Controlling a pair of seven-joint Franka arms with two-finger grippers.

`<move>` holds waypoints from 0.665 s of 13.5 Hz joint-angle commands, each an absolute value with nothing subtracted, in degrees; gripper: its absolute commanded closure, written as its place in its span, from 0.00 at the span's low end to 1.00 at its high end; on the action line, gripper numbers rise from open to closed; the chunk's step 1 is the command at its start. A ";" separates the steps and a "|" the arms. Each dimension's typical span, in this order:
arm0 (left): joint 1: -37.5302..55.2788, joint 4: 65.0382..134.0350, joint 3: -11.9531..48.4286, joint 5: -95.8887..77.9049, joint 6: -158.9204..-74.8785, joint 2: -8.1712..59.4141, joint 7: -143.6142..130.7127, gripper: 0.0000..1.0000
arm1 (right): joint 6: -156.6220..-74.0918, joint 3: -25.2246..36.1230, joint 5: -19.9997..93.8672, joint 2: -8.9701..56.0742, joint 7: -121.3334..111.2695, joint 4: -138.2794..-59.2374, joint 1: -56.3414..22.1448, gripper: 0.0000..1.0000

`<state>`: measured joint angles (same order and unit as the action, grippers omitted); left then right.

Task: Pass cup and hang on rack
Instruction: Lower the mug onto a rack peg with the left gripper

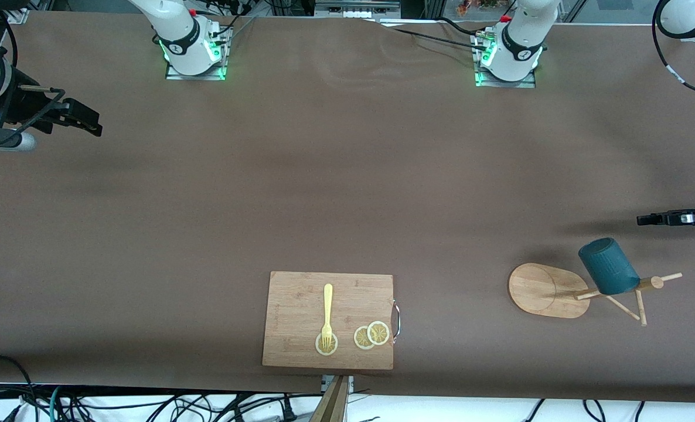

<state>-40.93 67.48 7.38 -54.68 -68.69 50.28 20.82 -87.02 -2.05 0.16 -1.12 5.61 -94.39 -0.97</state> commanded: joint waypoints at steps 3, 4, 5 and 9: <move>-33.86 64.60 7.12 -36.17 -70.47 42.47 22.85 0.00 | -85.61 -2.81 1.49 -0.53 4.48 -92.72 0.09 0.00; -30.88 64.86 7.12 -30.82 -72.75 39.41 22.76 0.00 | -85.61 -2.81 1.49 -0.53 4.48 -92.72 0.09 0.00; -27.20 65.47 7.12 -26.59 -74.95 36.42 21.89 0.00 | -85.61 -2.81 1.49 -0.53 4.48 -92.72 0.09 0.00; -14.10 66.62 6.94 -7.17 -80.94 30.16 21.01 0.00 | -85.61 -2.90 1.49 -0.62 4.48 -92.72 0.09 0.00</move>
<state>-19.65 63.85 8.30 -14.90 -78.48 34.08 20.97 -86.98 -2.15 0.43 -1.12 5.61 -94.36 -0.96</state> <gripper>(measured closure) 0.000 0.000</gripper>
